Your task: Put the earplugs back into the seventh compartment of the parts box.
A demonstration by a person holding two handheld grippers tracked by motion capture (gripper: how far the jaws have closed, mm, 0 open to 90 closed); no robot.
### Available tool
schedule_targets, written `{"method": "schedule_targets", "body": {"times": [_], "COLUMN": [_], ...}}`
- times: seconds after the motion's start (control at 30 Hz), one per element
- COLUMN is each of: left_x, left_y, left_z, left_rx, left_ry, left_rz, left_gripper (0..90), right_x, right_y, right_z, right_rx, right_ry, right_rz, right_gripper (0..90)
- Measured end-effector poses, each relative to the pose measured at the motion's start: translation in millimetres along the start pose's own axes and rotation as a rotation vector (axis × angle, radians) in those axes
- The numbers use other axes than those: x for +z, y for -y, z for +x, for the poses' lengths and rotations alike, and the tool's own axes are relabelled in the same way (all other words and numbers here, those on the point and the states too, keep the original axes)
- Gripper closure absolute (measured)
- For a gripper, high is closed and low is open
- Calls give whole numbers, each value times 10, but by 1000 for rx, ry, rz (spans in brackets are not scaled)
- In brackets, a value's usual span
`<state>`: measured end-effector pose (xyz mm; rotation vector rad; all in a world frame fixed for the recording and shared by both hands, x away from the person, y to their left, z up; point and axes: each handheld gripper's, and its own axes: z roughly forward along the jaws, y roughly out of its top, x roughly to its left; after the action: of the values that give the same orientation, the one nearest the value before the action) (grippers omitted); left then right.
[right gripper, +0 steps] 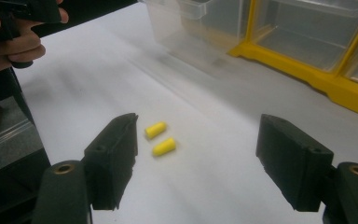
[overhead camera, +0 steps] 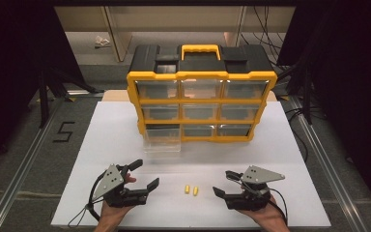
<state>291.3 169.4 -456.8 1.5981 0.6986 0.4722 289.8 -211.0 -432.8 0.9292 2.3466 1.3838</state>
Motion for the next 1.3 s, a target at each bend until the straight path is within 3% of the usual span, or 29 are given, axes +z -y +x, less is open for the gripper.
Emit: {"method": "schedule_targets", "body": {"times": [0.63,0.8,0.97,1.07,1.3], "left_x": [2,7,9,9,13], "left_y": [3,4,5,4,7], "left_z": [5,2,4,3,9], "left_rx": [-2,0,0,0,1], "left_ry": [0,1,1,0,-4], "left_rz": [4,6,8,7,11], "left_gripper": [161,161,161,161,161], "right_x": [333,507,618,751,918], "right_y": [-189,-173,-164,-153,-155], "right_z": [34,78,115,159,186], "right_rx": [-60,-122,-160,-225,-272], "right_ry": [-28,-45,-58,-63,-63], "right_rz": [151,245,297,358,413], "right_gripper": [316,354,380,409,462]}}
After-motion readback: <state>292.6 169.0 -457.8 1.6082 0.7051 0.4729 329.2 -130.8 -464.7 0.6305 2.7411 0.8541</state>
